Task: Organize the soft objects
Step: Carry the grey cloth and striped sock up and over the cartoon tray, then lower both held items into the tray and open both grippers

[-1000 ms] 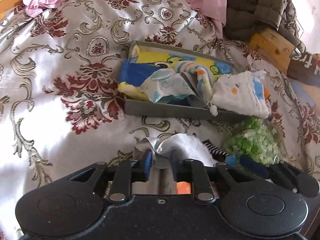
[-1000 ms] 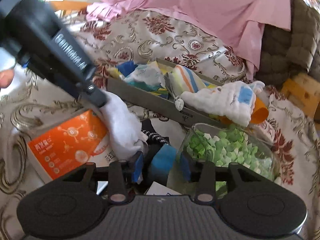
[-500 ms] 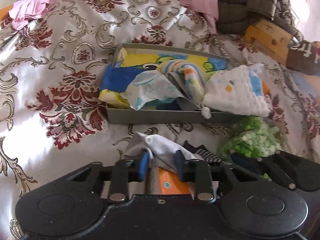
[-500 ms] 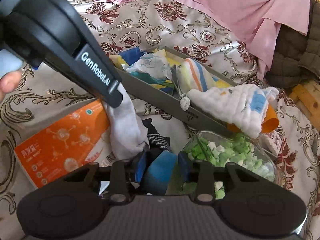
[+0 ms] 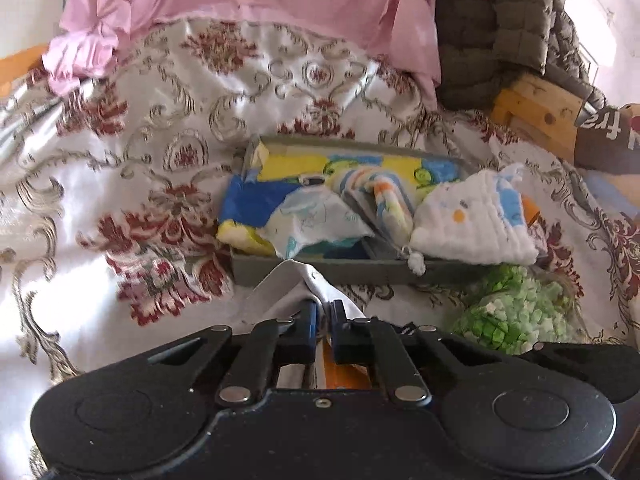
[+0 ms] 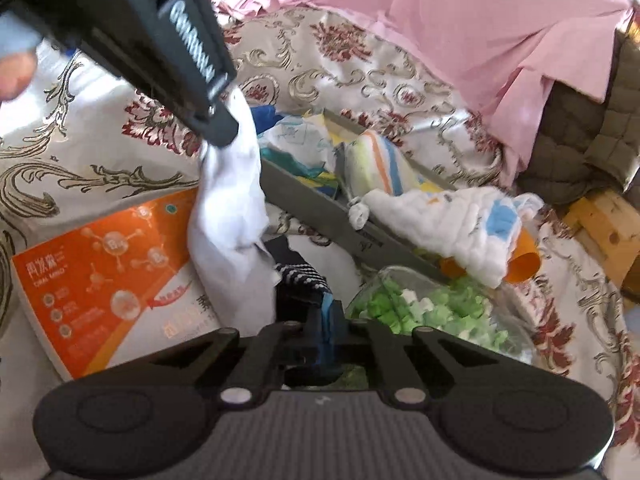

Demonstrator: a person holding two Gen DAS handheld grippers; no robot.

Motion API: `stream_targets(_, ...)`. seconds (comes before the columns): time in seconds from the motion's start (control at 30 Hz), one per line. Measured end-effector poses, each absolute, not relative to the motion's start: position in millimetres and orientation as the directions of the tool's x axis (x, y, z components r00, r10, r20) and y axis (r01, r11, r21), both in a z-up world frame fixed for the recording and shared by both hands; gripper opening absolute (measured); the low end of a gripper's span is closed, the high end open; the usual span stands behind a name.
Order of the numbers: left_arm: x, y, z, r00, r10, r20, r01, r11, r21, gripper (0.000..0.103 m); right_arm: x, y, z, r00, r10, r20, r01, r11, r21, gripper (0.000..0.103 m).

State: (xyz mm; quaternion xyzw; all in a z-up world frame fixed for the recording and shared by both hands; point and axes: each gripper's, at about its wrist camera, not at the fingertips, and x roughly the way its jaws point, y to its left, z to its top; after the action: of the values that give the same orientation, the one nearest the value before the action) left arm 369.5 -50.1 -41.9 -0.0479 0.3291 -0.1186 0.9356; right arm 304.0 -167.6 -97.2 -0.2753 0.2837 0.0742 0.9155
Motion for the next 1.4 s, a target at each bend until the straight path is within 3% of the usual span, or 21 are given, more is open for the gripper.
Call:
stream_targets(0.33, 359.3, -53.6, -4.6, 0.823, -0.221, -0.524, 0.183, 0.975, -0.123, 0.006, 292.2, -172.0, -67.3, 0.931, 0.016, -0.365, -0.207, 0.845, -0.492, 0.002)
stream_targets(0.63, 395.0, -74.8, 41.7, 0.890, -0.212, -0.403, 0.184, 0.977, -0.107, 0.006, 340.2, -209.8, -5.6, 0.981, 0.061, -0.185, -0.123, 0.929, -0.348, 0.003)
stream_targets(0.87, 452.2, -103.4, 50.9, 0.911, -0.237, -0.338, 0.188, 0.967, -0.170, 0.006, 375.3, -258.4, -1.6, 0.977, 0.031, -0.210, -0.075, 0.976, -0.206, 0.003)
stream_targets(1.13, 491.1, -115.7, 5.8, 0.875, -0.254, -0.412, 0.158, 0.954, -0.254, 0.006, 398.0, -287.8, -13.8, 0.955, 0.008, -0.298, -0.041, 0.994, -0.102, 0.009)
stream_targets(1.23, 491.9, -119.3, -10.6, 0.858, -0.256, -0.445, 0.166, 0.958, -0.232, 0.007, 400.3, -289.3, -17.5, 0.949, 0.008, -0.314, -0.040, 0.995, -0.093, 0.019)
stream_targets(1.33, 490.5, -119.4, -19.9, 0.848, -0.251, -0.467, 0.165, 0.962, -0.216, 0.008, 402.3, -287.2, -18.8, 0.948, 0.010, -0.319, -0.043, 0.994, -0.097, 0.038)
stream_targets(1.4, 489.7, -117.8, -22.9, 0.842, -0.251, -0.478, 0.162, 0.962, -0.219, 0.010, 402.9, -285.8, -19.8, 0.946, 0.009, -0.325, -0.045, 0.994, -0.102, 0.041)
